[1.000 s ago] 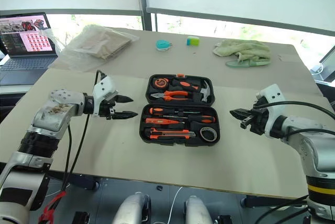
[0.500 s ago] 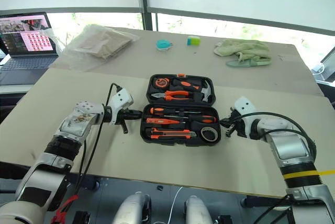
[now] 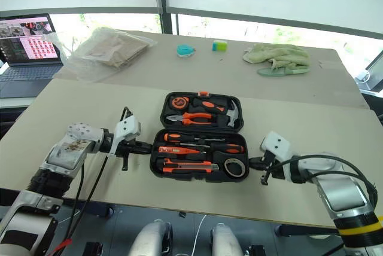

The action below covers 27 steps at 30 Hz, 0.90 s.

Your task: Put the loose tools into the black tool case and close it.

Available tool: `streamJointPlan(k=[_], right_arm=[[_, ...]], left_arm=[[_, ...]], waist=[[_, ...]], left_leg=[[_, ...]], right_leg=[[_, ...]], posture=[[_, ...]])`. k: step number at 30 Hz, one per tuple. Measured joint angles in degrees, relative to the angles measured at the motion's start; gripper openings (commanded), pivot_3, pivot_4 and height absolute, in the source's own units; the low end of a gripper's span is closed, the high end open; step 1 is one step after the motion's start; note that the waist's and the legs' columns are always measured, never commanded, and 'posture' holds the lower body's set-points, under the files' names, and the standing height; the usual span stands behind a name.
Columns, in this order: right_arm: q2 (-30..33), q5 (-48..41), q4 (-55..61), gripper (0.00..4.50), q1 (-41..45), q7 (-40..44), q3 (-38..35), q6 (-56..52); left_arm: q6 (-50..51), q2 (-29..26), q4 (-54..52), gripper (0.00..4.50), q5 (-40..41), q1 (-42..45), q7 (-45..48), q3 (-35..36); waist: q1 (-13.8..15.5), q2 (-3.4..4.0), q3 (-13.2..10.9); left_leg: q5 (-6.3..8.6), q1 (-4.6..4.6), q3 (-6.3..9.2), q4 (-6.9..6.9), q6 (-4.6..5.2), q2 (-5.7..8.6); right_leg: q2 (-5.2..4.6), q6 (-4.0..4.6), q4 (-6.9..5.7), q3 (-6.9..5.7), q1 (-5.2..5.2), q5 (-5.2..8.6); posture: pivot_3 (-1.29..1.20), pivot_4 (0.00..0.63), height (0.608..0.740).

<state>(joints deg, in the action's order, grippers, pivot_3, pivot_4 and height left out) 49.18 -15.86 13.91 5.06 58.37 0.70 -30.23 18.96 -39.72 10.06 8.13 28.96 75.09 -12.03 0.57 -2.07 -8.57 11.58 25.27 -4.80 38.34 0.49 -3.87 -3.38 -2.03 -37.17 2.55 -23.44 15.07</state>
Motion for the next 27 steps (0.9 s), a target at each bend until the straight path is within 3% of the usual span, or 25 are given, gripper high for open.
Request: streamJointPlan(k=[12,14,16,21,23,25,27], right_arm=[[0.4,-1.2,7.5,0.0,-9.3,-1.6,-3.8,-0.5],[1.0,-1.0,4.8,0.0,-7.8,-2.5,-4.5,-0.7],[1.1,-1.2,2.0,0.61,-5.2,-3.8,-6.2,-2.4],[0.9,-7.9,-4.0,2.18,6.6,-4.9,-10.7,-14.1],[-1.5,-10.0,-7.0,3.01,12.9,-6.7,-10.9,-18.9],[-4.1,-11.5,-9.4,3.56,17.9,-8.6,-10.6,-23.0],[-6.4,-12.5,-13.8,3.56,22.0,-10.3,-10.3,-26.8]], left_arm=[[-4.9,-3.6,-2.3,0.09,-0.1,-4.5,-1.4,1.3],[-1.7,-3.8,-0.2,0.59,0.4,-2.9,-1.7,1.7],[3.8,-3.8,2.9,1.07,1.0,-0.1,-2.2,2.2],[23.9,-0.9,14.8,2.86,5.5,12.0,-4.9,6.1],[29.7,1.2,18.4,3.74,6.7,17.1,-5.4,6.4],[33.6,3.6,21.0,4.35,7.8,21.3,-5.9,6.4],[36.4,6.0,24.9,4.35,8.0,24.4,-7.4,6.8]], waist=[[-0.3,0.03,0.0],[-0.5,0.02,0.0],[-0.5,0.02,0.0],[-0.7,0.0,0.0],[-0.7,-0.05,0.0],[-0.6,-0.05,0.0],[-0.6,-0.04,0.0]], left_leg=[[0.0,-0.26,0.0,-0.01,-0.01,-0.02],[-0.03,-0.4,-0.01,-0.01,-0.04,-0.02],[-0.1,-0.44,-0.01,-0.01,-0.04,-0.04],[-0.19,-0.4,0.04,-0.01,-0.02,-0.02],[-0.19,-0.3,0.05,0.0,-0.02,0.0],[-0.19,-0.23,0.08,-0.01,-0.02,0.02],[-0.16,-0.16,0.08,-0.04,0.01,0.02]], right_leg=[[0.0,0.04,-0.01,0.0,0.19,0.0],[0.0,0.05,-0.02,0.0,0.29,0.0],[0.02,0.06,-0.04,0.01,0.29,0.0],[0.06,0.1,-0.11,0.02,0.26,-0.05],[0.06,0.09,-0.08,0.01,0.21,-0.06],[0.05,0.07,-0.08,-0.01,0.19,-0.06],[0.05,0.06,-0.05,-0.01,0.13,-0.05]], posture=[[0.0,0.15,0.74],[0.0,0.15,0.74],[0.0,0.15,0.74],[0.0,0.15,0.74],[0.0,0.15,0.74],[0.0,0.15,0.74],[0.0,0.15,0.74]])
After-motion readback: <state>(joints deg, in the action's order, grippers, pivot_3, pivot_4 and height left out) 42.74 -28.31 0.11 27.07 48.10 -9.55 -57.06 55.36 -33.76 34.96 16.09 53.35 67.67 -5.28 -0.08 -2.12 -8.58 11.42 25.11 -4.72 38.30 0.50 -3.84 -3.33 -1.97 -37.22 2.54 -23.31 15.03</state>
